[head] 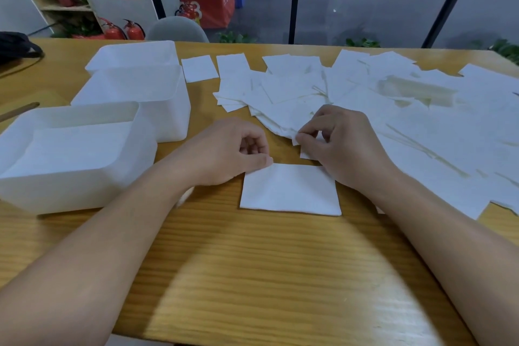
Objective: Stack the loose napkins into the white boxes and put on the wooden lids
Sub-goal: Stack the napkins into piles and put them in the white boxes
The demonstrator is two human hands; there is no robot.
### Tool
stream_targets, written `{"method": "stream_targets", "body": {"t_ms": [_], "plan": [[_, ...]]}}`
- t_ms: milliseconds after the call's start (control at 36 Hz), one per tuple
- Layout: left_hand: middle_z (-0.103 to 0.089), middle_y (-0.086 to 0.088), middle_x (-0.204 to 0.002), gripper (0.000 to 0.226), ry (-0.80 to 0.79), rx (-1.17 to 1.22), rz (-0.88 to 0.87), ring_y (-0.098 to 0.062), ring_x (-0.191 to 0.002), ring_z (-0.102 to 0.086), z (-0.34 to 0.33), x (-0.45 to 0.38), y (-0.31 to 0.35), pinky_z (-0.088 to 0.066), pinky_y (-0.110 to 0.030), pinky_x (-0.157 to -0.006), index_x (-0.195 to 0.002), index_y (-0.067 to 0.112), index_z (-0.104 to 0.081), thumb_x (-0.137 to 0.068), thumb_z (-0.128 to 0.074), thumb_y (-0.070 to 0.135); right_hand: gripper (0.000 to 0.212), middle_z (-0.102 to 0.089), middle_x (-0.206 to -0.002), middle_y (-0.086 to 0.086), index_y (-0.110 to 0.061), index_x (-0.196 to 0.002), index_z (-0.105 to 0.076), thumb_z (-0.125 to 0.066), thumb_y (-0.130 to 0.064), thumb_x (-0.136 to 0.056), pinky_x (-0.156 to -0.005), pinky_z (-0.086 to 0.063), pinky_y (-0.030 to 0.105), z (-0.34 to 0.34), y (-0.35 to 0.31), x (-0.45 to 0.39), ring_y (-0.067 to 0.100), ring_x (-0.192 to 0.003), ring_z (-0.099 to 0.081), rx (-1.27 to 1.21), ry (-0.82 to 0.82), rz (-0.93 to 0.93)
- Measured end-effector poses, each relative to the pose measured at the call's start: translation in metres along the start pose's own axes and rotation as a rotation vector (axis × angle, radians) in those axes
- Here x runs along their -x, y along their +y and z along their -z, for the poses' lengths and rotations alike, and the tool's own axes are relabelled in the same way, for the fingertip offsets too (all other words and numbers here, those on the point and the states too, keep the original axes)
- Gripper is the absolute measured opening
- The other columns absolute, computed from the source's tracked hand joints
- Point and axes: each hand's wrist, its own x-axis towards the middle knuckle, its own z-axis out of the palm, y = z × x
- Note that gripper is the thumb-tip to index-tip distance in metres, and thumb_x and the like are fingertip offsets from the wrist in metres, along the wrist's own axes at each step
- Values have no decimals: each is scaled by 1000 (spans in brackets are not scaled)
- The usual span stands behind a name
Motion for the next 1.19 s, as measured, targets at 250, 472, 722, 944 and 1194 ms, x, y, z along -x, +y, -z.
{"method": "stream_targets", "body": {"t_ms": [250,472,722,944,1194], "plan": [[-73,12,-90,19,170,106,-10,-13,-81,-68,-6,-2,4,-56,-21,-71,-106,41,-71,-94,-85,35,12,-69,-90,-13,-25,-95,-76,-68,-25,-105,-66,-46,24,8,-10,4,10,-72,-63,-36,44,24],[-50,17,-118,69,272,-13,-53,-6,-102,-55,-6,-4,0,-48,-20,-76,-150,53,-52,-96,-81,20,12,-79,-87,-2,-21,-102,-67,-59,-21,-111,-83,-64,39,33,-24,25,9,-89,-79,-300,-133,53],[-65,25,-135,59,351,187,44,11,-129,-54,2,-6,-4,-47,-26,-113,-136,41,-69,-102,-47,-2,10,-79,-111,-17,-22,-101,-81,-73,-26,-104,-100,-59,35,32,-21,25,8,-111,-74,-289,-105,122],[-49,29,-156,55,209,96,-45,5,-145,-42,-6,-4,1,-38,-24,-116,-156,49,-46,-105,-68,45,24,-79,-106,-12,-25,-103,-81,-73,-3,-100,-91,-58,44,24,-14,25,14,-106,-75,-234,-33,201],[-72,12,-96,15,319,111,-115,-6,-93,-65,-3,-1,5,-42,-12,-70,-104,28,-74,-111,-62,33,69,-52,-151,-9,-32,-156,-50,-76,-5,-98,-105,-57,34,32,-19,22,17,-130,-62,-334,4,179]]}}
